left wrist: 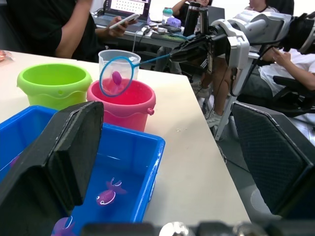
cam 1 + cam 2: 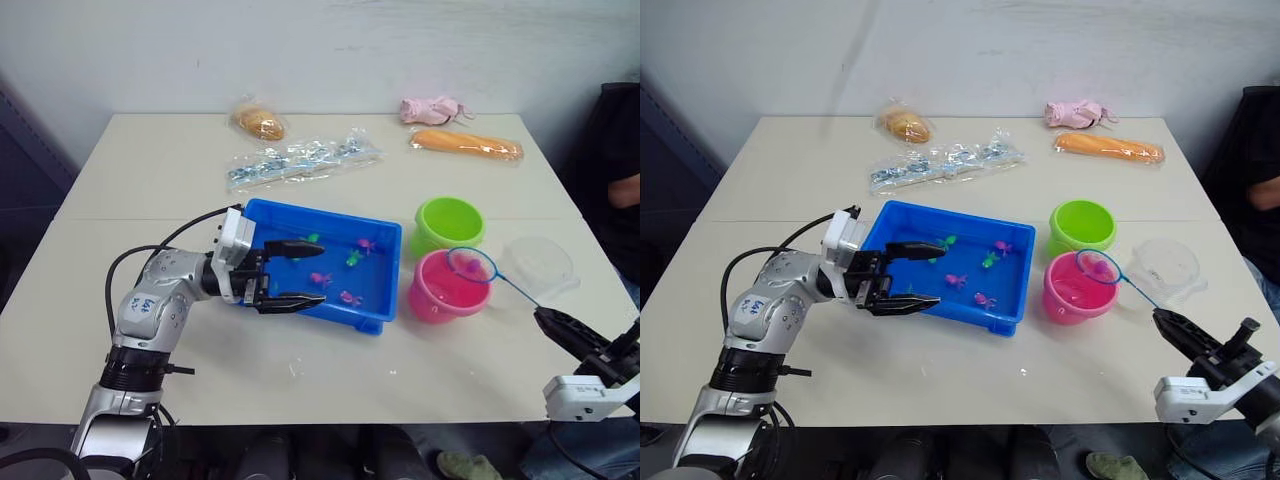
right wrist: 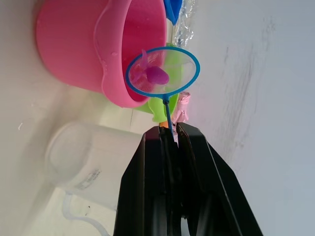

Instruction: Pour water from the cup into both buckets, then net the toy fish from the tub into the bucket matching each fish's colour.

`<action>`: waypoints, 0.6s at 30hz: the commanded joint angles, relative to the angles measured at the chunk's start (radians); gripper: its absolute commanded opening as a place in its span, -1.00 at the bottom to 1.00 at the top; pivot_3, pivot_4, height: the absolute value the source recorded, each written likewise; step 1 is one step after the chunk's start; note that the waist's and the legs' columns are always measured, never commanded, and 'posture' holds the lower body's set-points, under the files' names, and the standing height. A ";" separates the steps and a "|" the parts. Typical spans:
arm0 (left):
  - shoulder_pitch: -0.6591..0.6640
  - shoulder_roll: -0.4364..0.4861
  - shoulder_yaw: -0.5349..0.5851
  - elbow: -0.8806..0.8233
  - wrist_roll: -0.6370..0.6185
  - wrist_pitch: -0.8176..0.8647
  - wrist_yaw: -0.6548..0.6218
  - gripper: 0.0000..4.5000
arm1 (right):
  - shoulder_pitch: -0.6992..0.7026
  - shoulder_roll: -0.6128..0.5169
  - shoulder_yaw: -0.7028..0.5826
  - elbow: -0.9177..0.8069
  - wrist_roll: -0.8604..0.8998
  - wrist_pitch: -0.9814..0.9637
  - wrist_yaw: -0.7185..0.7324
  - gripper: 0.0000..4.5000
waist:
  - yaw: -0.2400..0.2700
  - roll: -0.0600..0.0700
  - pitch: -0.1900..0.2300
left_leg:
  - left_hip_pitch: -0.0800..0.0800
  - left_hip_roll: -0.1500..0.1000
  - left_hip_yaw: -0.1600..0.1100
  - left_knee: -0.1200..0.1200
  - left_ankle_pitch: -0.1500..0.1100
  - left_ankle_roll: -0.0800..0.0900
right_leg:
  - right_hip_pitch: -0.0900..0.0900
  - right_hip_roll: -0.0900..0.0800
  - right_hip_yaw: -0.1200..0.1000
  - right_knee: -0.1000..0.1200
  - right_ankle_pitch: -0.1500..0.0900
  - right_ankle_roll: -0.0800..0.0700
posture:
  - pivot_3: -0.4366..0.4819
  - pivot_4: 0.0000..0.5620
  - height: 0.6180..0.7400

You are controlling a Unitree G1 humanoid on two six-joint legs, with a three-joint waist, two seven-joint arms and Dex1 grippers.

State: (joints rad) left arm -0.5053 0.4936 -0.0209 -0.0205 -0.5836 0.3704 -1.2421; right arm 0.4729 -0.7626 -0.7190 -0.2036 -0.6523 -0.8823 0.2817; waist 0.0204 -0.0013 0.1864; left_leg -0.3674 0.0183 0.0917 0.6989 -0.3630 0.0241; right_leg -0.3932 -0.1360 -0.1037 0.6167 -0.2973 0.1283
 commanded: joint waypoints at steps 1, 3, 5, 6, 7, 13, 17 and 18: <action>-0.014 0.012 -0.003 -0.005 0.003 -0.011 -0.020 0.98 | 0.026 -0.012 -0.037 -0.022 0.004 -0.009 -0.037 -1.00 | 0.000 0.000 0.000 | 0.000 0.000 0.000 0.000 0.000 0.000 | 0.000 0.000 0.000 0.000 0.000 0.000 | -0.05 -0.47 1.00; -0.016 0.004 -0.007 -0.005 0.002 -0.008 -0.019 0.98 | 0.068 0.006 0.001 -0.071 -0.014 -0.048 -0.034 -1.00 | 0.000 0.000 0.000 | 0.000 0.001 0.000 0.000 0.000 0.000 | 0.000 0.000 0.000 0.000 0.000 0.000 | -0.05 -0.47 1.00; -0.019 -0.001 -0.013 -0.006 0.004 -0.007 -0.021 0.98 | 0.079 0.024 -0.005 -0.078 -0.013 -0.030 -0.047 -1.00 | 0.000 0.000 0.000 | 0.000 0.001 0.000 0.000 0.000 0.000 | 0.000 0.000 0.000 0.000 0.000 0.000 | -0.05 -0.47 1.00; -0.021 -0.003 -0.016 -0.007 0.004 -0.006 -0.020 0.98 | 0.066 0.024 -0.017 -0.075 -0.013 -0.007 -0.055 -1.00 | 0.000 0.000 0.000 | 0.000 0.001 0.000 0.000 0.000 0.000 | 0.000 0.001 0.000 0.000 0.000 0.000 | -0.05 -0.47 1.00; -0.021 -0.005 -0.017 -0.009 0.003 -0.004 -0.020 0.98 | 0.055 0.025 -0.022 -0.075 -0.016 0.008 -0.060 -1.00 | -0.001 0.000 0.000 | 0.000 0.001 0.000 0.000 0.000 0.000 | 0.000 0.000 0.000 0.000 0.000 0.000 | -0.05 -0.47 1.00; -0.029 -0.007 -0.028 -0.005 0.004 -0.006 -0.023 0.98 | 0.030 0.036 -0.004 -0.113 -0.025 0.065 -0.062 -1.00 | -0.007 0.000 0.000 | 0.001 0.002 0.000 0.000 0.000 0.000 | 0.000 0.001 0.000 0.000 0.000 -0.001 | -0.05 -0.47 1.00; -0.031 -0.005 -0.024 -0.003 0.003 -0.007 -0.018 0.98 | 0.045 0.045 0.025 -0.138 0.046 0.108 -0.030 -1.00 | -0.005 0.000 0.000 | 0.001 0.002 0.000 0.000 0.000 -0.001 | 0.000 0.001 0.000 0.000 0.000 -0.001 | -0.05 -0.47 1.00; -0.027 -0.003 -0.023 -0.005 0.004 -0.008 -0.018 0.98 | 0.053 0.044 0.041 -0.148 0.089 0.108 -0.019 -1.00 | -0.005 0.000 0.000 | 0.001 0.002 0.000 0.000 0.000 -0.001 | 0.000 0.001 0.000 0.000 0.000 -0.001 | -0.05 -0.47 1.00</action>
State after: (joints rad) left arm -0.5296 0.4852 -0.0502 -0.0178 -0.5820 0.3701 -1.2579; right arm 0.5068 -0.7282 -0.6927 -0.3143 -0.6355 -0.7804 0.2516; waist 0.0152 -0.0010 0.1862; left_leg -0.3667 0.0206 0.0916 0.6990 -0.3627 0.0234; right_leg -0.3930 -0.1347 -0.1034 0.6173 -0.2977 0.1275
